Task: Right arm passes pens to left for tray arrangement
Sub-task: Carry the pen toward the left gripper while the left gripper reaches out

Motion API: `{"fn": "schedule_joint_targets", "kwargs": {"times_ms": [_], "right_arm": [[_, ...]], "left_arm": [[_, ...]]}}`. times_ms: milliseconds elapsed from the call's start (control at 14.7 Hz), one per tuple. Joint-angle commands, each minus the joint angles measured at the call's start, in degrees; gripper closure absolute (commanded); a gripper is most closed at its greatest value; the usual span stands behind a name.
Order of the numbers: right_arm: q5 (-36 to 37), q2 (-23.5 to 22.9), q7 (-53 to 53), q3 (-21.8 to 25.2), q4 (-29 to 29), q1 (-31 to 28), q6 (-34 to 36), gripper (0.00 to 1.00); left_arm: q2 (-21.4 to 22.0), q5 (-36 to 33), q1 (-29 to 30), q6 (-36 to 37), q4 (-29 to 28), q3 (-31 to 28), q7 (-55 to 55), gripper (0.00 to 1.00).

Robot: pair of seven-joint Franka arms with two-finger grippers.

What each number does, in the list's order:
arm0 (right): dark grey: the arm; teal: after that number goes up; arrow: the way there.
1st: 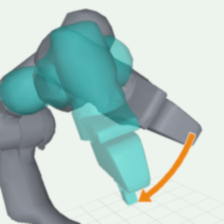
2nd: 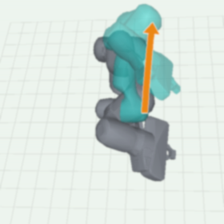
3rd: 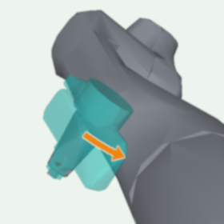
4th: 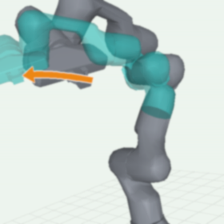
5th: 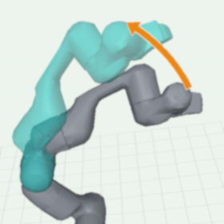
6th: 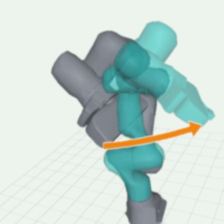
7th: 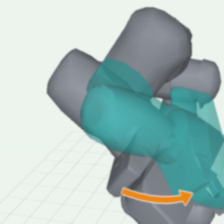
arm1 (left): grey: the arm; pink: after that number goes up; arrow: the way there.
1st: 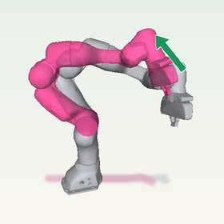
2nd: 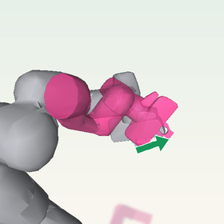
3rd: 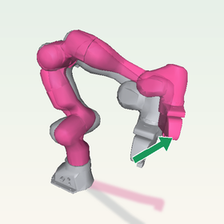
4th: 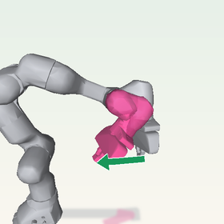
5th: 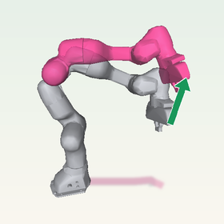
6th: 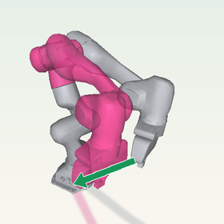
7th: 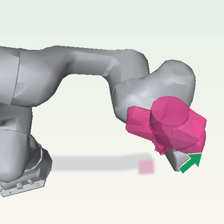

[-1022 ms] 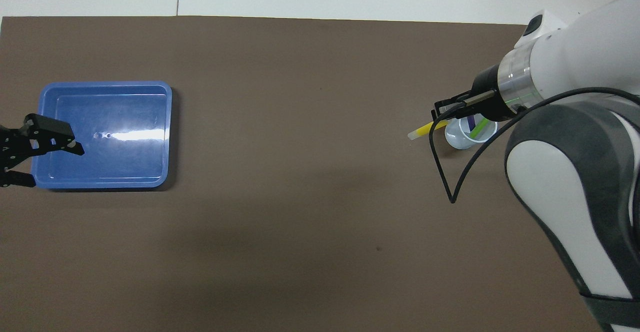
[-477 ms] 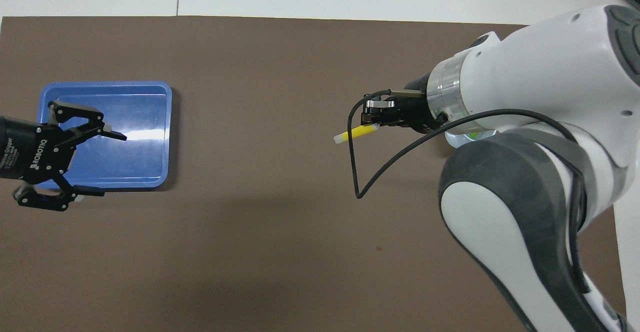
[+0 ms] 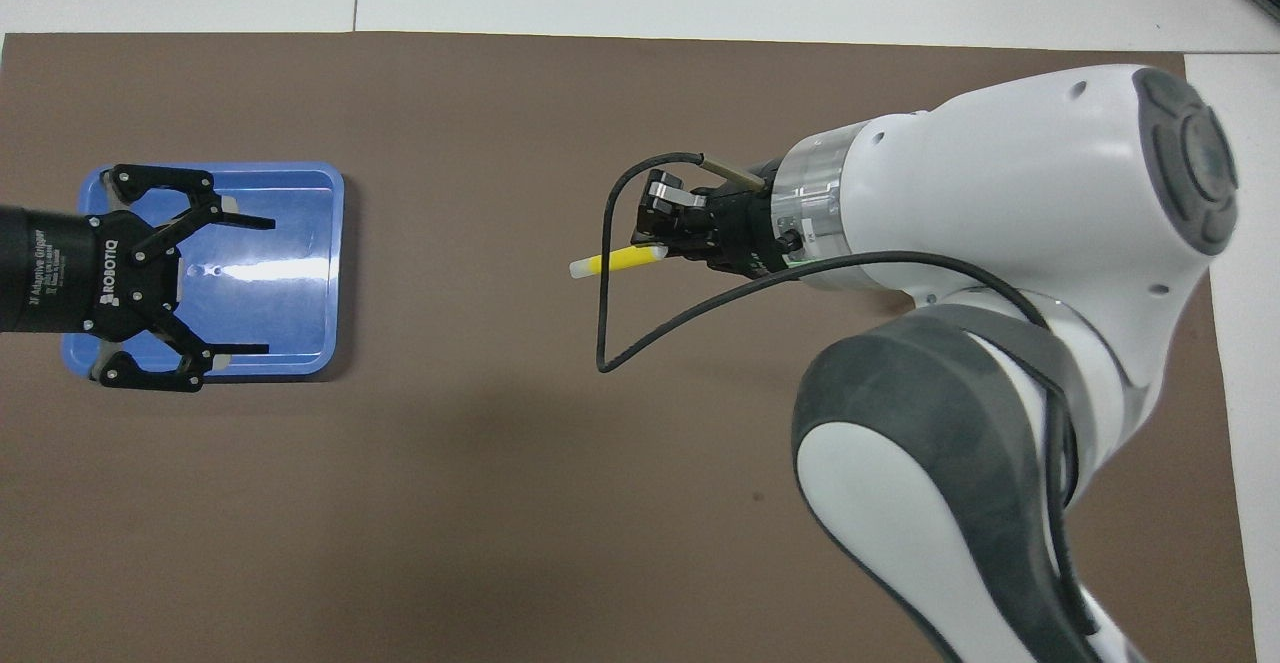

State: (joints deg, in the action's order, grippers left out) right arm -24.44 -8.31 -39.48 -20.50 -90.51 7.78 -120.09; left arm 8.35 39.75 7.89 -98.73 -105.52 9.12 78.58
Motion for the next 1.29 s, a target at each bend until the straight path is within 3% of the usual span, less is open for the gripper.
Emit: {"fn": "schedule_joint_targets", "kwargs": {"times_ms": [0,409,613,954,1227], "right_arm": [[-1.6,0.7,-6.1,-0.1,-1.8,2.4,-4.7,1.00],[-1.9,0.3,-10.3,-0.1,-2.7,5.9,-9.8,1.00],[-2.0,0.1,-15.2,-0.1,-3.8,8.4,-15.1,1.00],[-2.3,0.0,-17.2,-0.2,-3.8,9.0,-15.7,1.00],[-2.3,0.0,-17.2,-0.2,-3.8,9.0,-15.7,1.00]], "left_arm": [[1.6,1.1,-4.1,-5.3,-2.8,-0.4,6.7,0.00],[1.4,1.1,-9.1,-14.2,-4.4,-0.4,11.5,0.00],[2.5,1.0,-12.5,-20.5,-8.3,-0.4,11.6,0.00],[3.2,1.0,-15.9,-26.1,-11.4,-0.3,12.1,0.01],[3.2,1.1,-16.8,-26.4,-11.9,-0.3,12.2,0.09]]}}
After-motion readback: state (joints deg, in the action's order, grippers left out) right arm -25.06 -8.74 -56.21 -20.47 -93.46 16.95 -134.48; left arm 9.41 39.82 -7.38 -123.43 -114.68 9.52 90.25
